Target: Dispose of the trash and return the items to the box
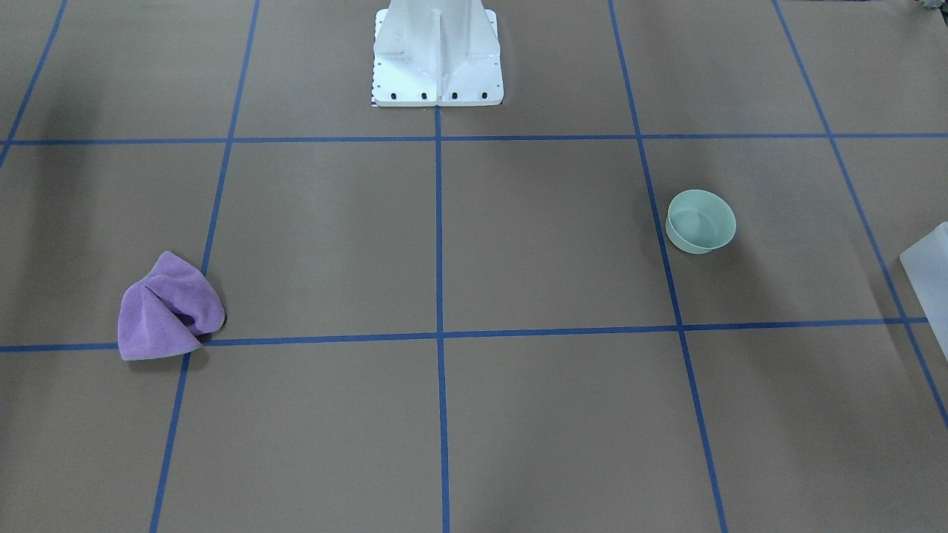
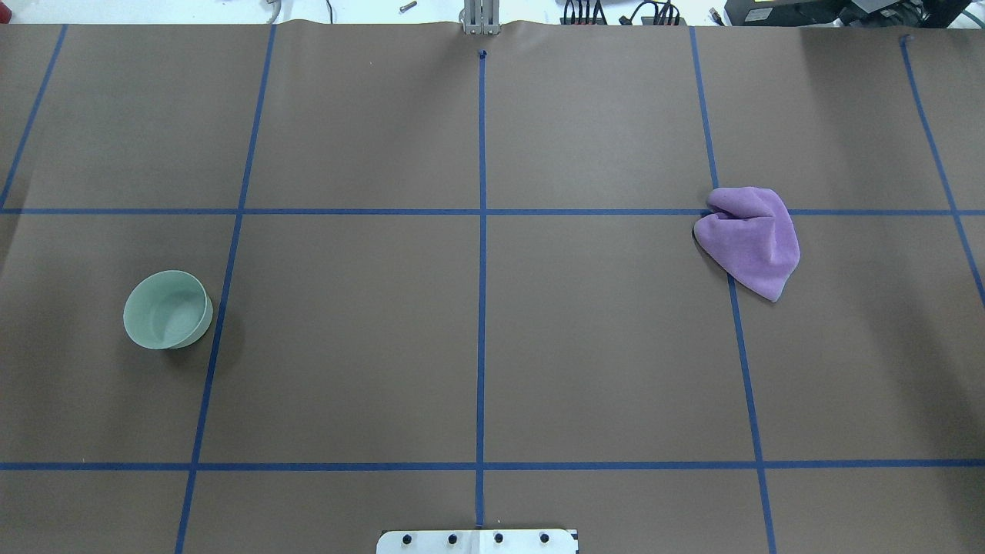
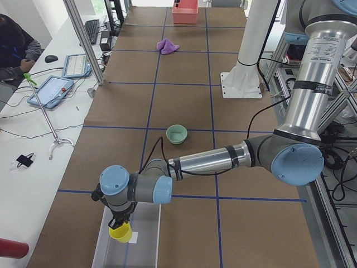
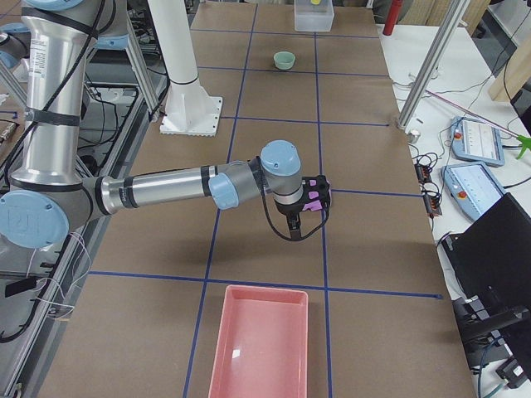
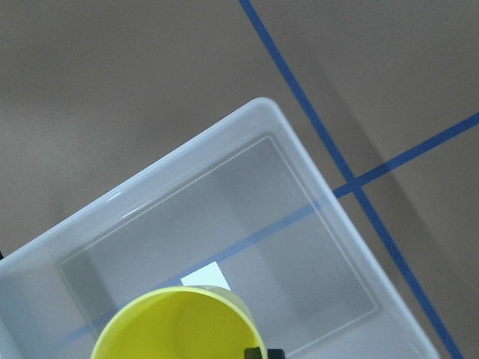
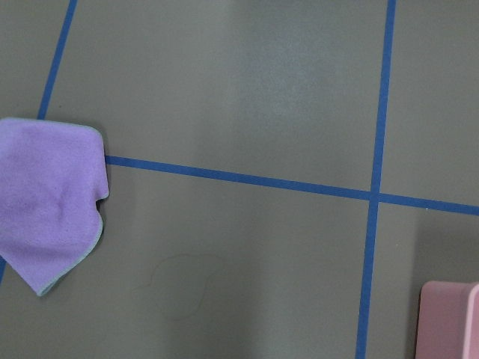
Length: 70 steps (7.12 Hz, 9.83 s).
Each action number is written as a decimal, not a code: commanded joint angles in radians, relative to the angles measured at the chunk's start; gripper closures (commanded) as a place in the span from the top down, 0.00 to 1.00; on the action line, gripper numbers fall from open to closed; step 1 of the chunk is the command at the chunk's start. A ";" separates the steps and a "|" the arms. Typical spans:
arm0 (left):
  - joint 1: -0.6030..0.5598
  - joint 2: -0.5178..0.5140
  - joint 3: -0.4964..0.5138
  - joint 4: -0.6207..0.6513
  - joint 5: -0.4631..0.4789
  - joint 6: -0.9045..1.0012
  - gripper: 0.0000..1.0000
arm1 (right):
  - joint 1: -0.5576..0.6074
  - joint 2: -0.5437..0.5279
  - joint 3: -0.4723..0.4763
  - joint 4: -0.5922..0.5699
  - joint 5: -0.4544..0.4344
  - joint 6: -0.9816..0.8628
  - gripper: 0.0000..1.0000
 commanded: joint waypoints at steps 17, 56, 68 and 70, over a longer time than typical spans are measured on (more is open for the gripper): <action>0.021 -0.157 0.080 -0.027 -0.165 -0.187 0.67 | -0.009 0.002 0.002 0.000 -0.025 0.005 1.00; 0.014 -0.045 0.251 -0.315 -0.112 -0.267 0.48 | -0.145 0.025 0.005 0.153 -0.046 0.256 1.00; 0.001 -0.003 -0.401 0.246 -0.214 -0.380 0.99 | -0.621 0.342 -0.131 0.147 -0.538 0.750 0.80; 0.001 0.010 -0.419 0.246 -0.214 -0.381 0.99 | -0.615 0.322 -0.127 0.152 -0.546 0.739 0.63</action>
